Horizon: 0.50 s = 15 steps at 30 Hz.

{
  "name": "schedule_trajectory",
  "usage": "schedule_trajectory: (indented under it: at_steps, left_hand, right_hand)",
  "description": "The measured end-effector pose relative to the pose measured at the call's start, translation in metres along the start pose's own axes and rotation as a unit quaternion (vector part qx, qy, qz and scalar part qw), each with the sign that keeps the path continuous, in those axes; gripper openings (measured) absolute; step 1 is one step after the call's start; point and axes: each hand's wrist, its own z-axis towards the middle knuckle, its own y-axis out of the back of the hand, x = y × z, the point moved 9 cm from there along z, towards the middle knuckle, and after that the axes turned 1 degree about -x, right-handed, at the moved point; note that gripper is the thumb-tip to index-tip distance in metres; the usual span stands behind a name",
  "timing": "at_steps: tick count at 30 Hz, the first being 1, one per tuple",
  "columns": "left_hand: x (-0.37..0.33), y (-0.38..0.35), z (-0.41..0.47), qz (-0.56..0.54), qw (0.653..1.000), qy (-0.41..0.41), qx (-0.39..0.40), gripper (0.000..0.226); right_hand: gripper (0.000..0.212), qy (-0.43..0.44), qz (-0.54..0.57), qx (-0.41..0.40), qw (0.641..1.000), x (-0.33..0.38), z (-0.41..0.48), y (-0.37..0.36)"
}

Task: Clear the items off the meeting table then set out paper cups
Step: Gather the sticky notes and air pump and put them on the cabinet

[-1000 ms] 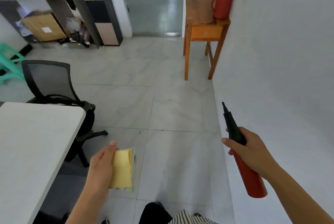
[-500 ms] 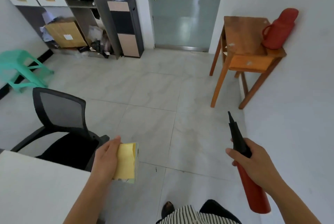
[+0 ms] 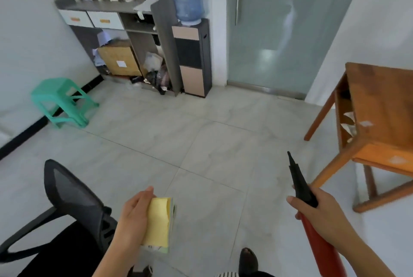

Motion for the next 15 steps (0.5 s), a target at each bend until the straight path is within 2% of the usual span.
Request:
schedule_trajectory:
  at_steps: [9, 15]
  left_hand:
    - [-0.052, 0.036, 0.14, -0.061, 0.988, 0.04, -0.132, 0.039]
    - [-0.091, 0.059, 0.282, -0.079, 0.985, 0.063, -0.137, 0.039]
  right_hand:
    - [0.017, 0.128, -0.051, 0.12, 0.983, 0.192, 0.208, -0.086]
    - [0.017, 0.14, -0.04, 0.145, 0.979, 0.277, 0.312, -0.172]
